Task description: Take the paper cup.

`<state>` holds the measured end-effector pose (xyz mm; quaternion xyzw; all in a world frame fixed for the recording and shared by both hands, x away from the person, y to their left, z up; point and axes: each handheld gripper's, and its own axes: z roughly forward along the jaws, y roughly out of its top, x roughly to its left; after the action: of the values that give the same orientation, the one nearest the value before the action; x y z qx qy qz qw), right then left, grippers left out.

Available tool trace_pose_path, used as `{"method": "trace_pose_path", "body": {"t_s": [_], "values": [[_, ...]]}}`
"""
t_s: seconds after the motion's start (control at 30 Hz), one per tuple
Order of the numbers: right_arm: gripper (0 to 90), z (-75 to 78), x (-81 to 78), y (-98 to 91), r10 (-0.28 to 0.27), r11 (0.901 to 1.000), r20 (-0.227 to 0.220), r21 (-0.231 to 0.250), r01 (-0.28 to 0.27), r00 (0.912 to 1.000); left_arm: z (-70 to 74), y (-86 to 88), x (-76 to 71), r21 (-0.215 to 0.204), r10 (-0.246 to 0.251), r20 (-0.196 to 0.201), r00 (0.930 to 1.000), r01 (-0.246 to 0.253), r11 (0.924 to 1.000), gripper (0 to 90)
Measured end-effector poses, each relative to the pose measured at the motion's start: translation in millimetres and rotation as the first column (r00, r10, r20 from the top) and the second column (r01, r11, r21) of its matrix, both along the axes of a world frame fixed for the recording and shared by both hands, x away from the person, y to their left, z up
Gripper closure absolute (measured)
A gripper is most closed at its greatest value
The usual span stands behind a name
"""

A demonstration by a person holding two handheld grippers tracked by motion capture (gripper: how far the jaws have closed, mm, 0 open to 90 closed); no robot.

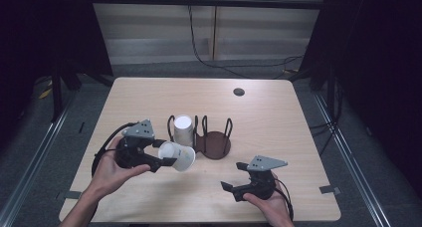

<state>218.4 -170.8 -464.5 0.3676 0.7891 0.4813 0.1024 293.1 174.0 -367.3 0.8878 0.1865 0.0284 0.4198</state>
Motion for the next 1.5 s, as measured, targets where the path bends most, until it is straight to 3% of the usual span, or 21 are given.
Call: {"method": "trace_pose_path", "body": {"t_s": [0.37,0.57,0.7,0.87,1.1,1.33,1.4,1.5], "values": [[13.5,11.5,11.6,23.8,0.077,0.997,0.025,0.009,-0.077,0.9967,-23.8,-3.7,-2.8,0.001,-0.023,-0.039,0.999,0.023,0.9997,37.4],[13.5,21.8,21.7,33.6,0.12,0.992,0.041,0.036,-0.121,0.9919,-28.3,-2.9,-3.5,-0.028,-0.035,-0.061,0.9975,0.034,0.9991,37.4],[13.5,30.8,26.5,41.3,0.158,0.9855,0.055,0.055,-0.161,0.9859,-31.4,-4.7,-5.1,-0.057,-0.049,-0.079,0.9957,0.044,0.9974,37.3],[13.5,37.6,31.6,56.2,0.225,0.9708,0.061,0.07,-0.229,0.9724,-36.3,-7.3,-6.7,-0.063,-0.073,-0.102,0.9921,0.066,0.9958,37.3],[13.7,25.4,32.5,68.5,0.28,0.9563,0.041,0.076,-0.283,0.9591,-38.6,-12.5,-9.5,-0.067,-0.09,-0.112,0.9896,0.083,0.9943,37.5],[15.4,13.6,31.9,73.3,0.308,0.9493,0.033,0.054,-0.31,0.9507,-39.6,-16.0,-9.8,-0.053,-0.099,-0.126,0.9871,0.093,0.9942,37.5],[16.0,12.2,32.1,75.7,0.31,0.9492,0.037,0.045,-0.311,0.95,-39.0,-16.1,-9.7,-0.074,-0.111,-0.137,0.9843,0.101,0.9921,37.6],[16.0,9.6,32.5,79.3,0.32,0.9462,0.037,0.039,-0.321,0.9467,-35.8,-16.3,-10.3,-0.074,-0.115,-0.132,0.9845,0.106,0.9916,37.6]]}}
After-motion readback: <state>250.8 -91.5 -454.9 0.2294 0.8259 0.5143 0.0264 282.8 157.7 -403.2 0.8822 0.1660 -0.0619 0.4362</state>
